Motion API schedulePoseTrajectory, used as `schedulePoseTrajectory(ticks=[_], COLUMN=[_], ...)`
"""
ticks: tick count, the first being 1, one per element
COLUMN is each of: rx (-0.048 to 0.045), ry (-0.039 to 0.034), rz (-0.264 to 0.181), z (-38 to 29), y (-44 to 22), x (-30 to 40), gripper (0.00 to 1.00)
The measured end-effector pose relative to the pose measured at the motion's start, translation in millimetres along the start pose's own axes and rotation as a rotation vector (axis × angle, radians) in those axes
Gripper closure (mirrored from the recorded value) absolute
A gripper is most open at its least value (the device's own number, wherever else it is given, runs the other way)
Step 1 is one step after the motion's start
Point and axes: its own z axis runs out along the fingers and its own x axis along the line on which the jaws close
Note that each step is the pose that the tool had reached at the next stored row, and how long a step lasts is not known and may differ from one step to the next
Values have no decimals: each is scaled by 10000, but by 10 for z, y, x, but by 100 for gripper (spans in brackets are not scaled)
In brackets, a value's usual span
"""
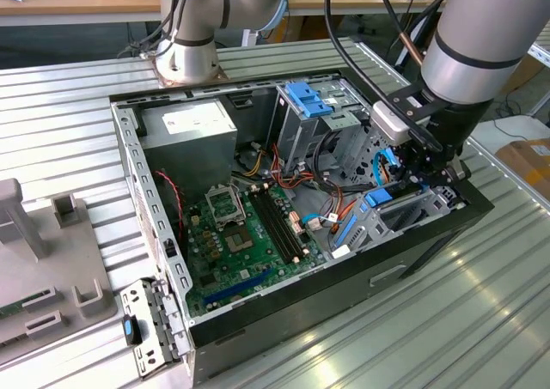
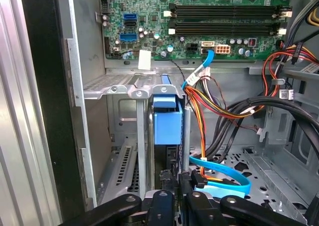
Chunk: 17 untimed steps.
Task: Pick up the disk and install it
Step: 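Insert the first disk wire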
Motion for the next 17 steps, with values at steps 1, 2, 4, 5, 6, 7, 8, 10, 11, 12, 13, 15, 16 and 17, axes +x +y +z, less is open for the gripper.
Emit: schedulePoseTrajectory(ticks=[1,2,4,5,6,7,8,10,11,12,13,15,16,17], rx=[1,2,1,1,1,1,0,1,1,1,1,1,1,1], ry=[11,5,11,6,8,9,10,10,9,10,11,9,8,9], rz=[-4,-3,-4,-3,-3,-4,-4,-4,-4,-4,-4,-4,-4,-3], z=[2,10,18,37,48,47,48,52,57,57,57,58,59,59], y=[0,2,5,10,13,13,13,14,15,15,15,16,16,16], x=[0,-1,0,0,0,0,0,0,0,0,1,1,0,0], gripper=[84,84,84,84,84,84,84,84,84,84,84,84,84,84])
